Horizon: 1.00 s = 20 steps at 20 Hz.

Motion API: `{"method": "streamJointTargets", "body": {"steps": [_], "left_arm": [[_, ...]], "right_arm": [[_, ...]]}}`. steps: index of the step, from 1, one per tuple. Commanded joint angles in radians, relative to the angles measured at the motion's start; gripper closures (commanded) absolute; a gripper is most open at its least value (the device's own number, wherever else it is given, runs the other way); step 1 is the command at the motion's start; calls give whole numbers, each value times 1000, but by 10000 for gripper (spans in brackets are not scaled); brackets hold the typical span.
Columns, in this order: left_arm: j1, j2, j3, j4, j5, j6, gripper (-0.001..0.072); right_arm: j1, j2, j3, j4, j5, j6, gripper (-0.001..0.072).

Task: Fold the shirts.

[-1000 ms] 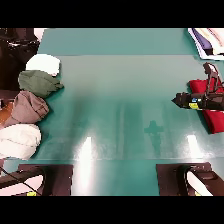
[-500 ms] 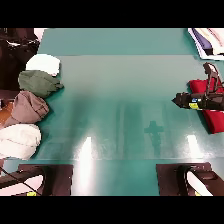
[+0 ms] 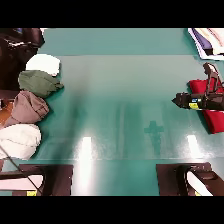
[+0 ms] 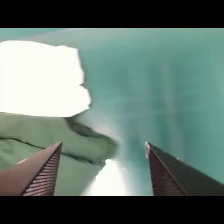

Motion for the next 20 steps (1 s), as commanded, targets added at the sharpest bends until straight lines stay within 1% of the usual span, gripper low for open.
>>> {"method": "streamJointTargets", "body": {"steps": [1, 3, 5, 6, 9, 17, 18, 19, 20], "left_arm": [[45, -179, -10, 92, 132, -43, 80], [95, -273, -10, 87, 188, -80, 80], [129, -340, -10, 53, 249, -79, 79], [140, -366, -10, 40, 279, -64, 80], [147, -419, -10, 34, 375, -54, 80], [147, -487, -8, 35, 449, -64, 83], [147, -486, -8, 35, 457, -72, 206], [147, -486, -8, 35, 457, -69, 515], [147, -486, -8, 35, 457, -73, 682]], "right_arm": [[0, 0, -1, 1, 11, 0, 694], [0, 0, -1, -1, 15, 0, 694], [0, 0, -1, 1, 16, 0, 694], [0, 0, -1, 0, 17, 0, 695], [0, 0, -1, 0, 27, 0, 694], [0, 0, -1, 0, 50, 0, 694], [0, 0, -1, 0, 49, 0, 694], [0, 0, -1, -2, 49, 0, 694], [0, 0, -1, -2, 49, 0, 694]]}}
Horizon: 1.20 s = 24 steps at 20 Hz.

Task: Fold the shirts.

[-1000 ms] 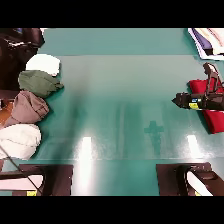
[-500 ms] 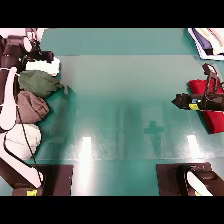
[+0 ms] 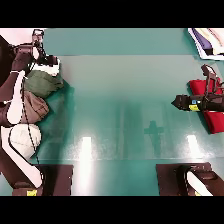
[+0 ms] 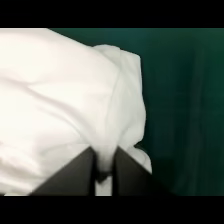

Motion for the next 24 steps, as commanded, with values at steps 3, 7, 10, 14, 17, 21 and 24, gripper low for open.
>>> {"method": "streamJointTargets", "body": {"steps": [3, 7, 10, 14, 17, 21, 24], "left_arm": [[0, 2, 40, -32, -37, -50, 681], [0, 92, 127, -251, -78, 45, 681], [0, 258, 127, -495, -42, 174, 681], [0, 509, 127, -965, -136, 414, 681], [-11, 678, 127, -1247, -235, 521, 681], [-156, 843, 127, -1275, -254, 527, 681], [-296, 875, 125, -1270, -283, 510, 681]], "right_arm": [[0, 0, -1, -2, 1, 0, 694], [0, 13, 0, 48, -91, 0, 694], [0, 72, 1, 80, -251, 0, 694], [-32, 153, 36, 78, -349, 0, 694], [-70, 175, 129, 79, -343, 0, 694], [-104, 172, 291, 79, -298, -1, 694], [-101, 139, 412, 78, -231, -1, 695]]}}
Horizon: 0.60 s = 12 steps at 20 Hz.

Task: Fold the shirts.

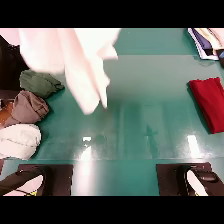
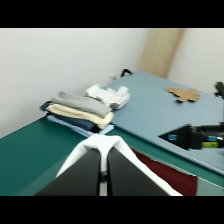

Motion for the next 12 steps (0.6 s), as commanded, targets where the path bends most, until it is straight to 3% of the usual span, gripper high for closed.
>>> {"method": "streamJointTargets", "body": {"steps": [1, 4, 7, 12], "left_arm": [[-155, 55, -2, -32, -67, -14, 681], [-264, 42, -80, 71, -88, -82, 681], [-307, 28, -229, 267, -89, -145, 681], [-306, -23, -484, 846, -49, -418, 681]], "right_arm": [[-2, -37, 150, 0, 98, -1, 694], [31, -111, 267, -1, 230, -2, 695], [74, -195, 361, -2, 357, -22, 694], [88, -303, 407, -2, 502, -27, 694]]}}
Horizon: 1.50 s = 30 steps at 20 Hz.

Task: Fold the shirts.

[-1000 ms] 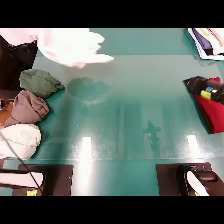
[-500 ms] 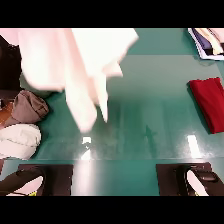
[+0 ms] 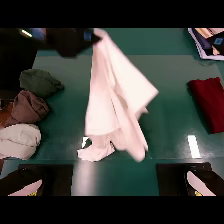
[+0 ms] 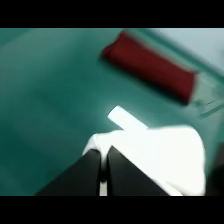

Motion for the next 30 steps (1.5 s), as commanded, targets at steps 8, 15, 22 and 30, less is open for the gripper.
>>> {"method": "streamJointTargets", "body": {"steps": [8, 15, 22, 30], "left_arm": [[108, -68, -359, 486, 13, -232, 680], [177, -65, -358, 503, -38, -207, 679], [177, -65, -358, 513, -51, -179, 680], [177, -59, -357, 513, -46, -179, 680]], "right_arm": [[133, -222, -97, 2, 288, -61, 483], [315, -424, -375, 43, 67, -64, 116], [412, -606, -394, 217, -154, -64, 133], [466, -630, -344, 210, -224, -122, 694]]}}
